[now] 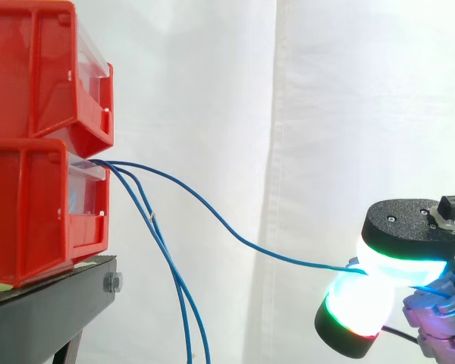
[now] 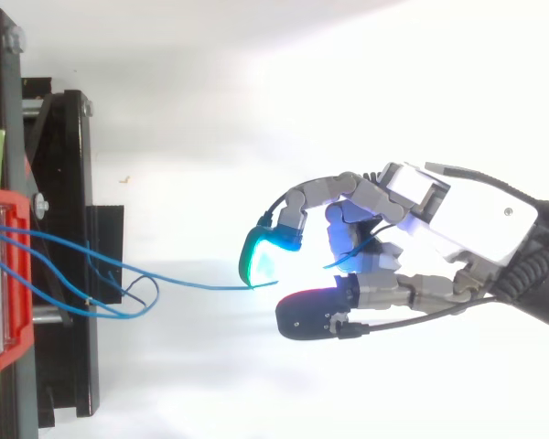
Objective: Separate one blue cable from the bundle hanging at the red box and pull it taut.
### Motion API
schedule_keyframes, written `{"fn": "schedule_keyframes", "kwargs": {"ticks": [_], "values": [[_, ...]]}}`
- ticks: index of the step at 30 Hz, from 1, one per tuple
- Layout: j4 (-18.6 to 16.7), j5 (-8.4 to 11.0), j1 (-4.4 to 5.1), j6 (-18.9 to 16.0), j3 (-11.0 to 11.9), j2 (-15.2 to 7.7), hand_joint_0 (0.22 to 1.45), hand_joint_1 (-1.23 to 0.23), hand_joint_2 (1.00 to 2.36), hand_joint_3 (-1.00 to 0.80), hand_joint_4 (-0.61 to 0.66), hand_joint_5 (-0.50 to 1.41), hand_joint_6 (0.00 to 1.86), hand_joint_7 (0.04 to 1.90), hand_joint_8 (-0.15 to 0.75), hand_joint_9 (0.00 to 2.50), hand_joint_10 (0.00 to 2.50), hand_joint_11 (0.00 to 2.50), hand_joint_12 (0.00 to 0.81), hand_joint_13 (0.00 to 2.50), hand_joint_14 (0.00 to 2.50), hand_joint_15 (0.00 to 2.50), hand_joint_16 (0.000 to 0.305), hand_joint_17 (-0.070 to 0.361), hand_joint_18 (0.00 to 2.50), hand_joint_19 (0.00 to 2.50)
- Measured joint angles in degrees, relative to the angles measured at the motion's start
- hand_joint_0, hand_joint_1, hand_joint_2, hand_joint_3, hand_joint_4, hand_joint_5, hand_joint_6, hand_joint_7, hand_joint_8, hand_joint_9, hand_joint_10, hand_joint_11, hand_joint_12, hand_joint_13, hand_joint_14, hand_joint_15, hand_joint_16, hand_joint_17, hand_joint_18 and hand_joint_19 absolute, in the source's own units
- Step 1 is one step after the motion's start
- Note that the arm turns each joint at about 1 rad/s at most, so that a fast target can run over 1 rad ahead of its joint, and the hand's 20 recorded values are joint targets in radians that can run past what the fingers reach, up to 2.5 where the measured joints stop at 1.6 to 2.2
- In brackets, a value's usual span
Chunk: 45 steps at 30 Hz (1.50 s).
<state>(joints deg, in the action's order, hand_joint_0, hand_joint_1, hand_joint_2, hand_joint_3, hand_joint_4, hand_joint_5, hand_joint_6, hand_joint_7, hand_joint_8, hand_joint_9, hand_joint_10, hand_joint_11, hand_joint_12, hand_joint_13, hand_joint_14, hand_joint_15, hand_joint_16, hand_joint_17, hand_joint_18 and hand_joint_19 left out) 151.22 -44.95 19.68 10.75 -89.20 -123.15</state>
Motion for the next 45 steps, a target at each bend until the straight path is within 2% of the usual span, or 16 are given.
{"fn": "schedule_keyframes", "kwargs": {"ticks": [32, 37, 45], "values": [[-0.05, -0.05, 0.01, 0.07, 0.04, 0.0, 0.69, -0.76, 1.02, -0.19, 0.04, -0.21, 0.88, 1.03, 0.281, 0.67, 2.28, 1.31, 0.338, 0.65, 2.5, 1.52, 0.031, 0.069, 1.23, 1.91], [-0.05, -0.05, 0.01, 0.07, 0.03, 0.02, 0.69, -0.76, 1.02, -0.19, 0.04, -0.21, 0.88, 1.02, 0.27, 0.66, 2.31, 1.26, 0.331, 0.64, 2.5, 1.44, 0.029, 0.064, 1.22, 1.92], [-0.05, -0.02, 0.01, 0.07, 0.0, 0.01, 0.69, -0.76, 1.02, -0.18, 0.04, -0.21, 0.88, 1.03, 0.279, 0.66, 2.31, 1.28, 0.335, 0.65, 2.5, 1.49, 0.031, 0.07, 1.22, 1.9]]}}
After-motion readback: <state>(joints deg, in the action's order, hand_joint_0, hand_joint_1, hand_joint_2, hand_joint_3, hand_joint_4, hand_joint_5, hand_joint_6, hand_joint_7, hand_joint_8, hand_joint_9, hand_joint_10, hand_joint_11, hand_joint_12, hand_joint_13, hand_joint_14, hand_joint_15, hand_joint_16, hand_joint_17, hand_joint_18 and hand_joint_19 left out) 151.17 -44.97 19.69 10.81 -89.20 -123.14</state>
